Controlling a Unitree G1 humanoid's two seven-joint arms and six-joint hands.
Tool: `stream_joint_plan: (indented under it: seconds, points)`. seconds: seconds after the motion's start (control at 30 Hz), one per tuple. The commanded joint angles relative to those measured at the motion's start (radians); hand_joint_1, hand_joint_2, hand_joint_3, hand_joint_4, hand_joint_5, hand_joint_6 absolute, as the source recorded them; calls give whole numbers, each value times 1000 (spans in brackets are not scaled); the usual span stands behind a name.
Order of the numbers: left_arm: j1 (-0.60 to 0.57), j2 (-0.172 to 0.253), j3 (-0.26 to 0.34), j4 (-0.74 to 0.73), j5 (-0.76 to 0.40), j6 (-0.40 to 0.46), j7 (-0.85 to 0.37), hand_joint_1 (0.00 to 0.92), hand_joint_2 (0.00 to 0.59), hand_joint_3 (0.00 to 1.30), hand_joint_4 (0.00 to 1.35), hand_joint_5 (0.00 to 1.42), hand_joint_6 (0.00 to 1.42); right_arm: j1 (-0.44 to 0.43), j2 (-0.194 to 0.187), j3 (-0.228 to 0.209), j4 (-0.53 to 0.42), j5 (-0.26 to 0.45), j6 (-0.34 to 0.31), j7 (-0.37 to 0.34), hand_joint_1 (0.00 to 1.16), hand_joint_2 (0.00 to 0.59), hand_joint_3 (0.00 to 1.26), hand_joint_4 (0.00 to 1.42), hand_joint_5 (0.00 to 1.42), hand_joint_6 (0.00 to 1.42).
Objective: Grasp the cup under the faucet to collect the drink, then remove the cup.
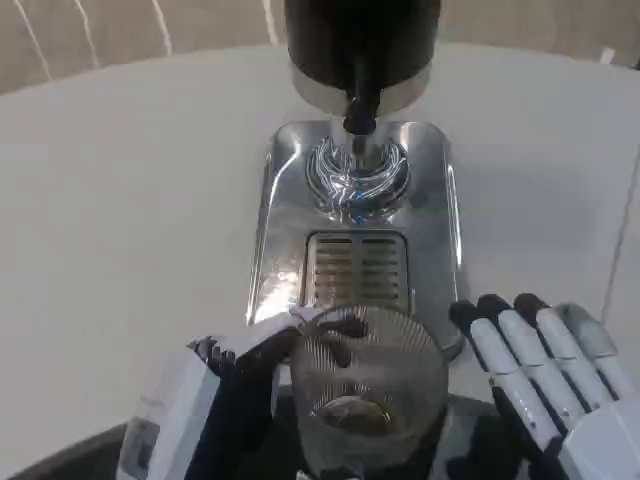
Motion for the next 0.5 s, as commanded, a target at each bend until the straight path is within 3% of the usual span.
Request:
stream_joint_plan:
  seconds: [0.03, 0.4, 0.5]
  points:
    - [-2, -7, 0, 7, -19, -19, -6, 657, 91, 1101, 1291, 1406, 1424, -13, 2, 3, 1, -1, 23, 14, 160, 546, 0, 0, 0, 0]
    - [-19, -12, 9, 27, -28, -12, -16, 659, 91, 1101, 1291, 1406, 1424, -37, 1, 16, -5, 1, 57, 35, 165, 549, 0, 0, 0, 0]
    - [-61, -30, 14, 67, -17, 15, -1, 659, 91, 1101, 1291, 1406, 1424, -23, 11, 18, -7, 0, 64, 24, 166, 549, 0, 0, 0, 0]
